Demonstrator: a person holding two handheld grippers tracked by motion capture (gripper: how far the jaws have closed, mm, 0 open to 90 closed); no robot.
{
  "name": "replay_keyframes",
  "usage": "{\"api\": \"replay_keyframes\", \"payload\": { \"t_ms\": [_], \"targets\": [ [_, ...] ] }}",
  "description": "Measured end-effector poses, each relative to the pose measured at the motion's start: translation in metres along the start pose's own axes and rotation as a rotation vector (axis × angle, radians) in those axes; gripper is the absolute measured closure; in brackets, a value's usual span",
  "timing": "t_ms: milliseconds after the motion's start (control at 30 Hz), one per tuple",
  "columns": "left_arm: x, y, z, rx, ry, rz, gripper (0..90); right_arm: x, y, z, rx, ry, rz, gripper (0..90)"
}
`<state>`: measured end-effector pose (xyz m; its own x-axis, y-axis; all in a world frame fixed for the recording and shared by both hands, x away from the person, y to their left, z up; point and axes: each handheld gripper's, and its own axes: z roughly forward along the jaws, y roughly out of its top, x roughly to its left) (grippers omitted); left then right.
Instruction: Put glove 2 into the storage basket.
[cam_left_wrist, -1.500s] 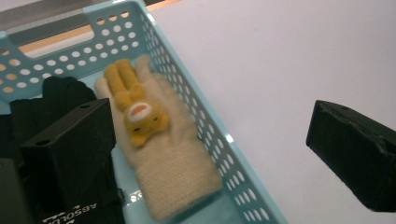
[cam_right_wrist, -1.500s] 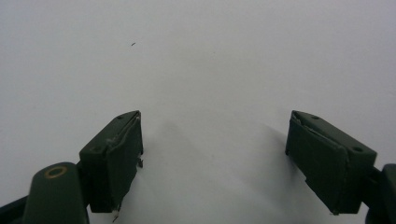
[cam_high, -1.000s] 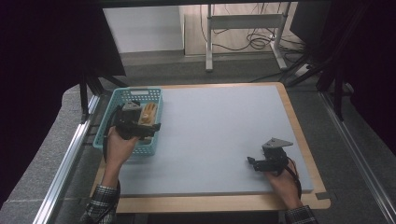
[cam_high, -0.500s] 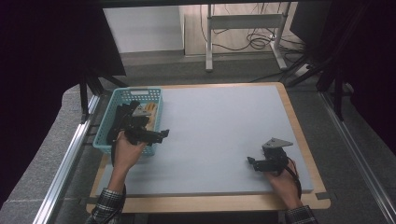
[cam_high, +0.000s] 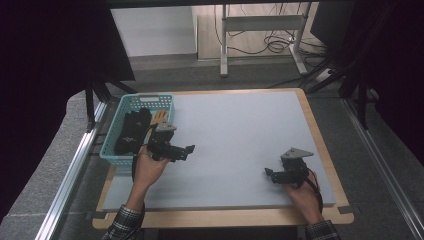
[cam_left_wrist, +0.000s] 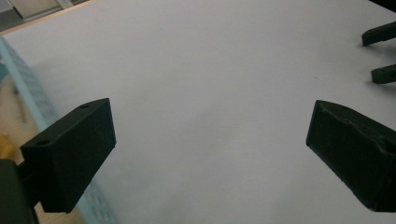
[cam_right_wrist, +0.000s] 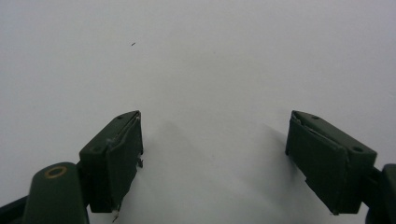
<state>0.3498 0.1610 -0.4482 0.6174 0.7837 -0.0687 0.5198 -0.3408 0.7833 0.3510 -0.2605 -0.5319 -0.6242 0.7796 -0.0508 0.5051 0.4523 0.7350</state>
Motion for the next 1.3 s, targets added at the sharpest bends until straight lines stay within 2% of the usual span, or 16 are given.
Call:
{"api": "replay_keyframes", "payload": {
  "t_ms": [367,667,933,1100,1300],
  "targets": [
    [-0.024,-0.007,0.01,-0.003,-0.041,0.037,1.7,0.0,0.0,0.0,0.0,0.0,0.0,18.4],
    [-0.037,-0.02,0.023,0.0,-0.081,0.043,1.6,0.0,0.0,0.0,0.0,-0.001,0.0,18.4],
    [-0.044,-0.034,0.038,0.013,-0.115,0.029,0.2,0.0,0.0,0.0,0.0,0.0,0.0,18.4],
    [-0.045,-0.045,0.047,0.026,-0.118,0.031,0.0,0.0,0.0,0.0,-0.001,0.0,0.001,18.4],
    [-0.047,-0.06,0.059,0.069,-0.092,0.045,0.0,0.0,0.0,0.0,0.0,0.001,0.002,18.4]
  ]
}}
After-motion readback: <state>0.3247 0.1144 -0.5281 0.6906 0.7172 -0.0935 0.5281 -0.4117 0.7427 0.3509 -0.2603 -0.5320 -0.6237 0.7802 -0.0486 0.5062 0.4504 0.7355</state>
